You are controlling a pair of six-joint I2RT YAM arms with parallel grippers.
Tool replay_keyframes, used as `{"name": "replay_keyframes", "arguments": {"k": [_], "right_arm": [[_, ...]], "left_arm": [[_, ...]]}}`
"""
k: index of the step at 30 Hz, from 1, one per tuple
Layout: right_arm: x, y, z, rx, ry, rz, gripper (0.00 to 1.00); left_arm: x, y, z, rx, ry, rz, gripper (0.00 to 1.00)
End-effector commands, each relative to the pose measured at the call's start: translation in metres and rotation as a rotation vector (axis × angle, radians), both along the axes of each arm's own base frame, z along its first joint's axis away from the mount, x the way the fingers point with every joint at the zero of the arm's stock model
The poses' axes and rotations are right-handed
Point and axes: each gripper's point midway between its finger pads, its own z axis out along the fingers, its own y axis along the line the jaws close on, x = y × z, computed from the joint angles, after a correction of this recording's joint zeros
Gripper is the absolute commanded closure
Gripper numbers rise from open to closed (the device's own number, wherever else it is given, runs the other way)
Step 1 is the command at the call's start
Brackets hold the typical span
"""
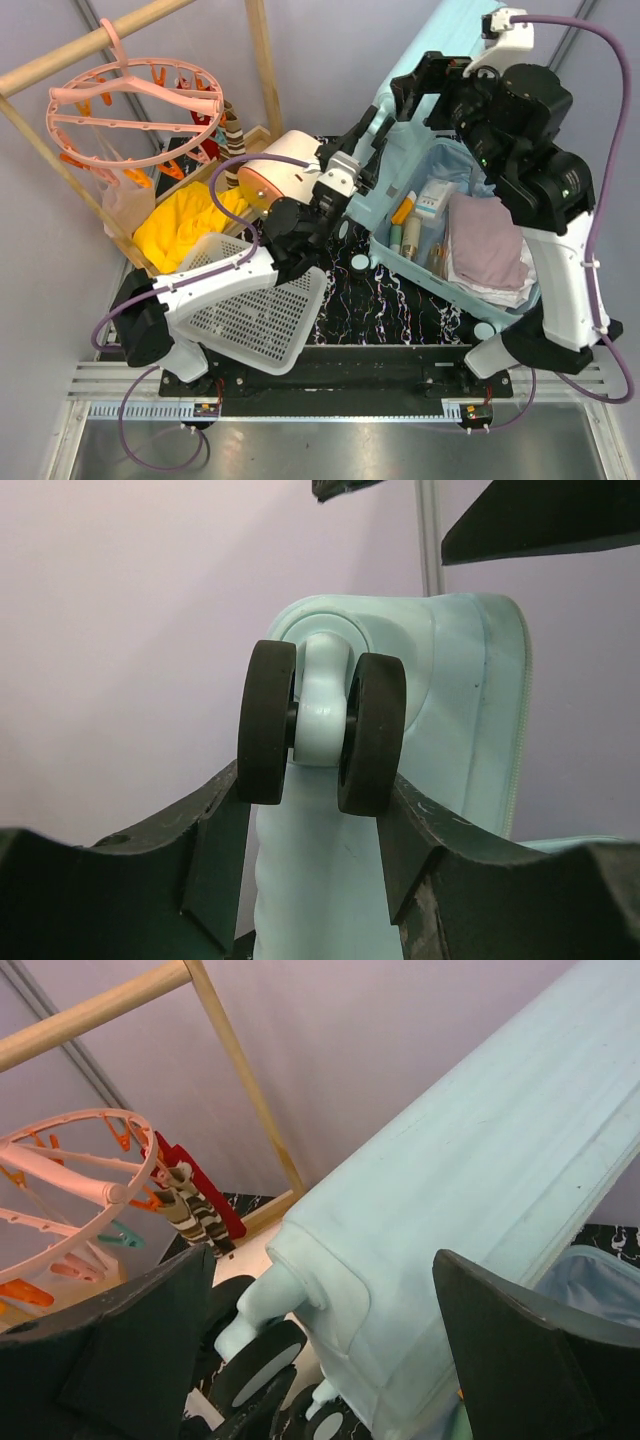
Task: Open, take out, and arrange the luggage
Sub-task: Open the luggage at the center of the board.
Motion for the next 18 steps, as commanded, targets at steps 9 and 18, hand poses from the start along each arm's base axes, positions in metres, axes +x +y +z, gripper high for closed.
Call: {"name": "replay_keyframes", "arguments": {"k": [9,18], "right_arm": [[0.061,-0.119,-0.07,0.233,0.261,-0.019,0.03],[0.04,-0.09,-0.038,0.439,0.068,0.183,0.05]], "left_arm": [[0.02,0.045,-0.004,-0.053,0.068,0.076,1.0],[0.019,0.041,-0.005,-0.03,0.056,0.059,1.0]]}}
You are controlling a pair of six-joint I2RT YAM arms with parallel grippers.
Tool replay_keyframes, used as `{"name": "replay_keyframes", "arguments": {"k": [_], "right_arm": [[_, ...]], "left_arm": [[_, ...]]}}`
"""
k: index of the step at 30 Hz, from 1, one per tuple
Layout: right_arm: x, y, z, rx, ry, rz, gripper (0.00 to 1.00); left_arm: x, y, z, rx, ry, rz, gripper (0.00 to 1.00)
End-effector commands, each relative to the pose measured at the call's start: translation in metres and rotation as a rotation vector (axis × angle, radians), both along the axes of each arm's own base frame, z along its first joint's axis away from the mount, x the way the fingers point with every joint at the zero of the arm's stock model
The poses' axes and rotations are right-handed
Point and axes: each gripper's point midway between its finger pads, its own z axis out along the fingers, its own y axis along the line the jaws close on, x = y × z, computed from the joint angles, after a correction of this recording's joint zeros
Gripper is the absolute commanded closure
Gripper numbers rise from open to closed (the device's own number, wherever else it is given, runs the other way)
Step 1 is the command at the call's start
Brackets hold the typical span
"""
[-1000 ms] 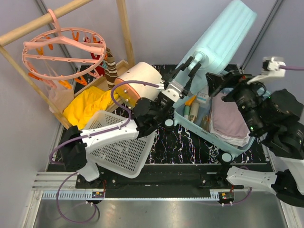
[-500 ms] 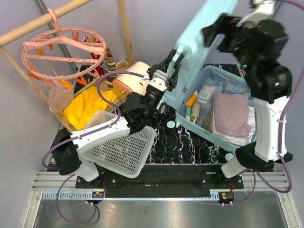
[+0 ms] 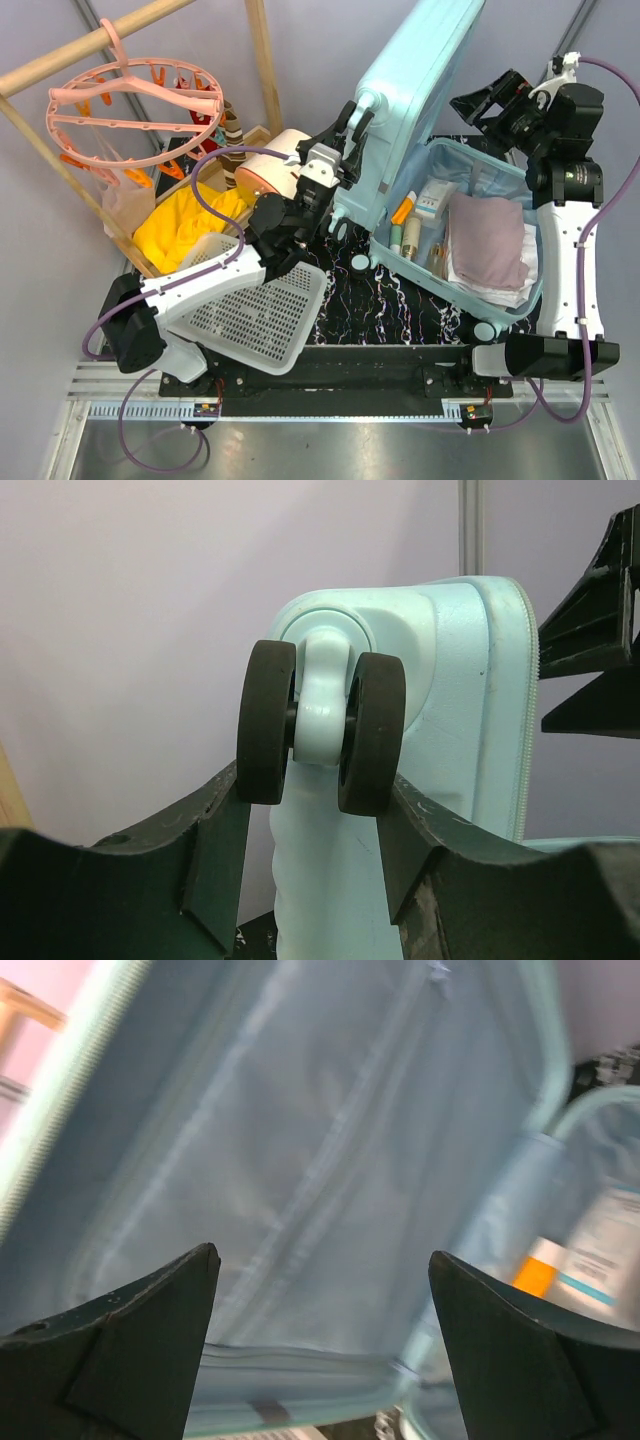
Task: Open, take out, and arrange the luggage
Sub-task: Open the luggage at the center of the board.
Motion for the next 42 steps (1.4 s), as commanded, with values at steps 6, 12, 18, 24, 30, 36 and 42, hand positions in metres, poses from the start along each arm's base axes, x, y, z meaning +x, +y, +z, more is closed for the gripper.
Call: {"name": "replay_keyframes", "arguments": {"k": [6,12,18,24,30,36,42], "right_arm": [[-0.059,0.024,0.11,0.198,-0.367,0.094,0.08],[-0.053,0.024,0.122,0.274,-0.394,0.099,0.19],[-0.035,0.026,0.112,0.316,-0.372,0.126,0.28],[-0.019,0.033,0.107,0.358,-0.366,0.191,0.29],[-0.011,0.041,0.113,0.397,-0.389,0.252,0.29],[0.008,0.061,0.109,0.406,-0.357,0.298,0.32],[0.02,0.069,0.106,0.421,-0.353,0.296,0.34]], "left_arm": [[0.003,0.002,-0.001,0.002,0.018,-0.002,1.0],[0.005,-0.001,-0.005,0.006,0.024,-0.011,1.0],[0.004,-0.004,-0.006,0.008,0.021,-0.022,1.0],[0.005,-0.007,-0.008,0.017,0.021,-0.027,1.0],[0.006,-0.01,-0.012,0.03,0.029,-0.031,1.0],[0.006,-0.014,-0.015,0.035,0.027,-0.039,1.0],[0.005,-0.019,-0.015,0.06,0.023,-0.043,1.0]]}}
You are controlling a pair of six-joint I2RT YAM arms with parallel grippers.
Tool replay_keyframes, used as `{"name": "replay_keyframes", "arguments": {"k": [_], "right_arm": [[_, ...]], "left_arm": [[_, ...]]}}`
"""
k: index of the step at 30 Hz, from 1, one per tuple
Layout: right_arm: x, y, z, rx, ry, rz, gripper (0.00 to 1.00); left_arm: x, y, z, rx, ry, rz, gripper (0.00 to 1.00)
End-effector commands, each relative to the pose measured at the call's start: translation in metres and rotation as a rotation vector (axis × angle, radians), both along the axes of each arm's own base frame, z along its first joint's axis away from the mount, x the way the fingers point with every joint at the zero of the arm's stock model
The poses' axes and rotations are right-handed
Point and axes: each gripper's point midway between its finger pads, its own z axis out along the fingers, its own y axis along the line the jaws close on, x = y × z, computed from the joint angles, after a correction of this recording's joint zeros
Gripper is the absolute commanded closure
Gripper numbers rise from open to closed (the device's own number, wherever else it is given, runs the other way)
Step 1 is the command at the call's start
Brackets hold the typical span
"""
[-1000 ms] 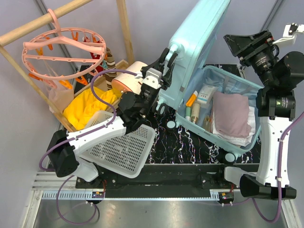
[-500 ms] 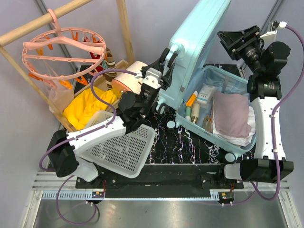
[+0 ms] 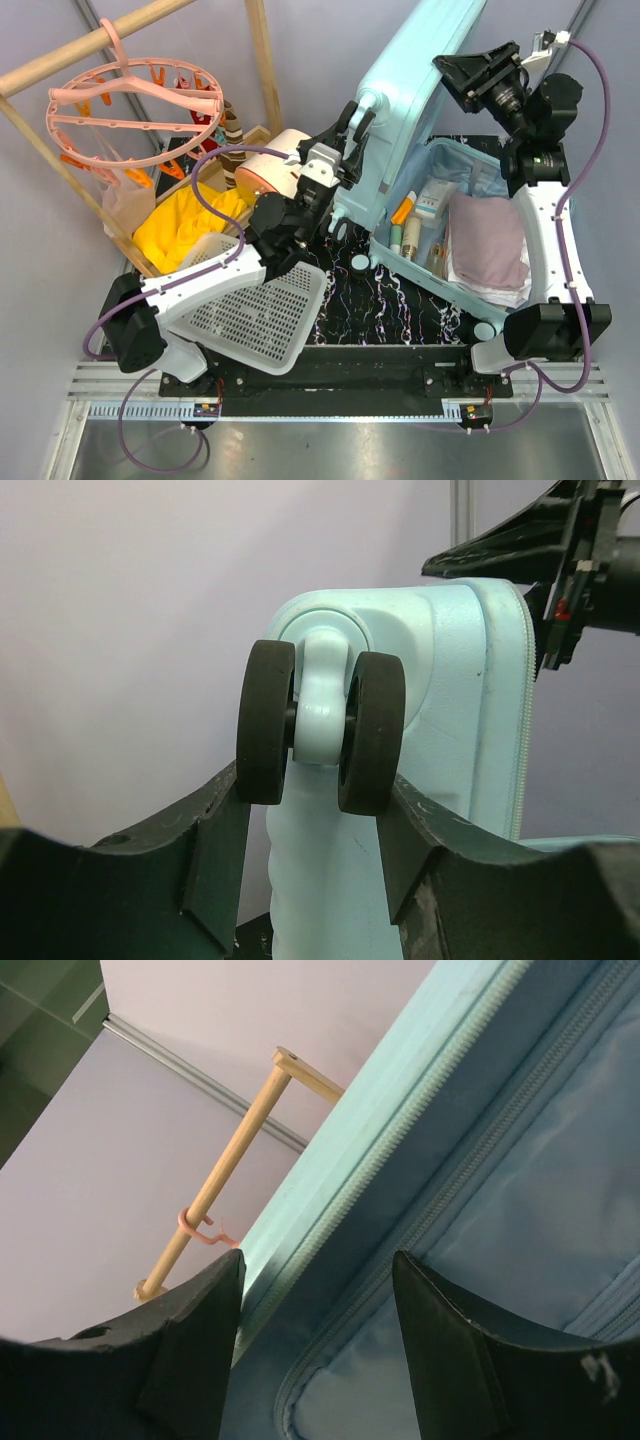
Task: Open, take out, and arrange the luggage
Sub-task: Open the luggage at the center of the board.
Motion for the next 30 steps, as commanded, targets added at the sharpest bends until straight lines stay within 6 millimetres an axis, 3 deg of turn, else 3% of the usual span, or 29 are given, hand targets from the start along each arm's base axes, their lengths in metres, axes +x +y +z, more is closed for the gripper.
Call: {"name": "replay_keyframes", "arguments": {"k": [1,3,6,10,11,14,15,16,19,21,26,30], "right_arm": [[-0.006,0.005,0.028,0.012,-0.088,0.013,0.35],[-0.001,0.005,0.027,0.018,-0.083,0.014,0.38],[0.004,0.004,0.029,0.045,-0.084,0.014,0.51],[0.011,0.004,0.031,0.074,-0.086,0.024,0.8],[0.015,0.004,0.029,0.08,-0.081,0.023,0.98],[0.021,0.001,0.032,0.085,-0.103,0.004,1.0],[0.024,-0.003,0.032,0.079,-0.117,-0.028,1.0],[0.024,-0.006,0.034,0.069,-0.127,-0.05,1.0],[0.032,-0.028,0.033,0.032,-0.125,-0.215,1.0],[0.037,-0.044,0.032,0.001,-0.126,-0.327,1.0],[0.047,-0.063,0.035,-0.056,-0.132,-0.453,1.0],[0.061,-0.077,0.031,-0.074,-0.126,-0.534,1.0]], "left_arm": [[0.006,-0.015,-0.015,0.061,0.025,-0.018,1.0],[0.005,-0.017,-0.018,0.071,0.02,-0.016,1.0],[0.006,-0.019,-0.022,0.079,0.025,-0.016,1.0],[0.004,-0.024,-0.025,0.095,0.024,-0.027,1.0],[0.003,-0.025,-0.024,0.098,0.021,-0.027,1.0],[0.001,-0.028,-0.025,0.107,0.019,-0.037,0.96],[0.0,-0.029,-0.025,0.108,0.02,-0.04,0.87],[-0.002,-0.028,-0.021,0.1,0.016,-0.044,0.61],[-0.009,-0.024,-0.011,0.084,0.011,-0.063,0.31],[-0.014,-0.022,-0.008,0.089,0.009,-0.081,0.27],[-0.03,-0.005,0.002,0.048,0.007,-0.105,0.14],[-0.036,-0.002,-0.01,0.031,0.043,-0.134,0.12]]}}
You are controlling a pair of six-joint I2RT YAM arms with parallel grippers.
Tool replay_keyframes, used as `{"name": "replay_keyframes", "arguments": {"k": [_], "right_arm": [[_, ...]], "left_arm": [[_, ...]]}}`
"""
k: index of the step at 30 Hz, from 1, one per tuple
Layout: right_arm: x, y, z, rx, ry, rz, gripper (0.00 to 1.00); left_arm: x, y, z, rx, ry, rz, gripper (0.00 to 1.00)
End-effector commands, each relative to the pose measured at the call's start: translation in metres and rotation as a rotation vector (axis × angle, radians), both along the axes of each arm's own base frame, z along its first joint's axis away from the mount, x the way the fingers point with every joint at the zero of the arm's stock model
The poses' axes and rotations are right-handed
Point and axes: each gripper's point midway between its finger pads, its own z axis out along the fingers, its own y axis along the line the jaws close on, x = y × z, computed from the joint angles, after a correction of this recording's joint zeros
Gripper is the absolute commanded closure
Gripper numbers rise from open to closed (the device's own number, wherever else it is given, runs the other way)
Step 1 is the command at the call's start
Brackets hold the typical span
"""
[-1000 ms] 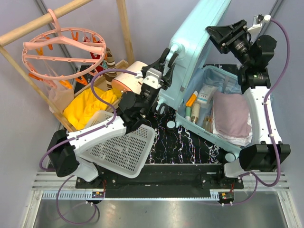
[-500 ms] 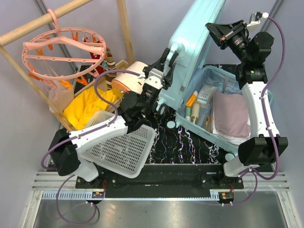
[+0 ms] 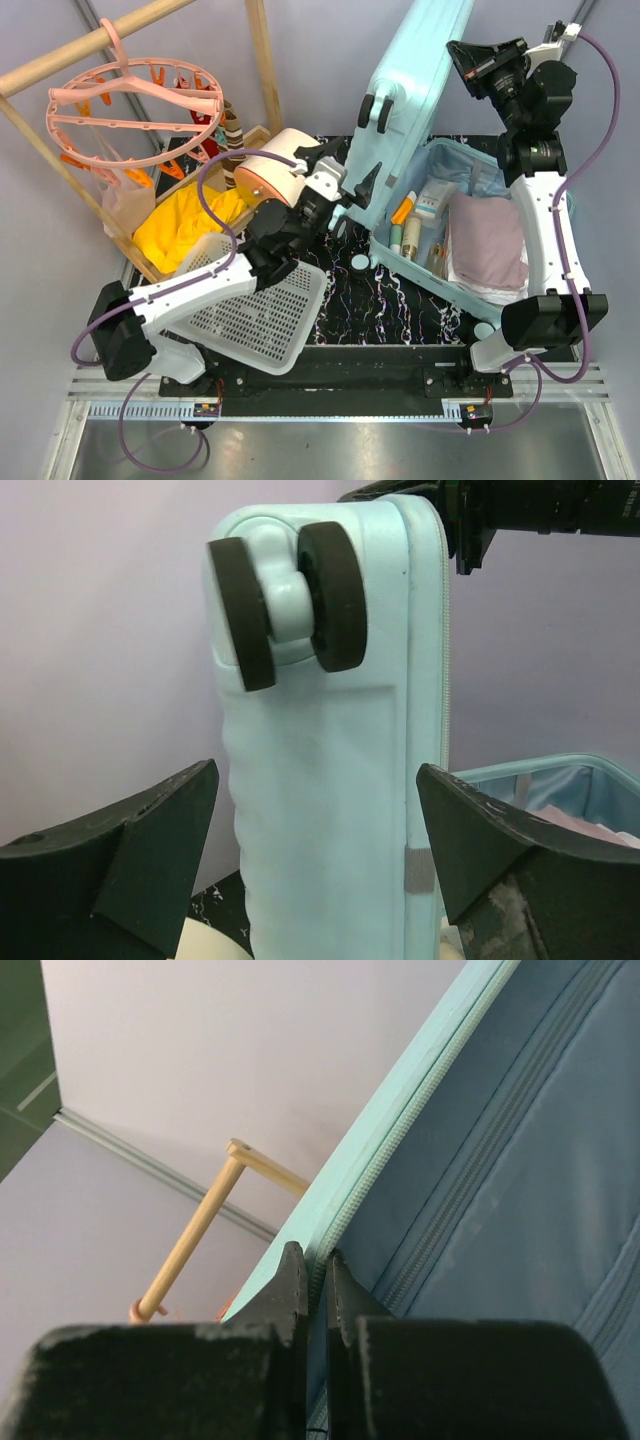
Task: Open, take out, and arrange the luggage
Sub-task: Open the luggage at the center of the board.
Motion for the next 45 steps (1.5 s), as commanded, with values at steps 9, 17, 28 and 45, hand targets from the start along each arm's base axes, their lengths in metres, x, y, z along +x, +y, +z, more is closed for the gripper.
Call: {"name": "replay_keyframes", "arguments": {"k": [9,17,28,45], "right_arm": [[0.029,-0.069,0.032,-0.181,-0.136,-0.407,1.0],[0.025,-0.041,0.011,-0.18,-0.12,-0.315,1.0],[-0.005,-0.034,-0.006,-0.206,-0.123,-0.296,1.0],[-0.02,-0.031,-0.034,-0.267,-0.077,-0.272,1.0]], "left_arm": [[-0.024,-0.018,-0.04,-0.027,0.084,-0.183,0.01],[-0.019,-0.05,-0.034,0.008,0.051,-0.038,0.01],[-0.007,0.001,0.053,-0.178,0.021,0.213,0.01],[0.005,-0.042,0.089,-0.11,0.086,-0.053,0.07]]}}
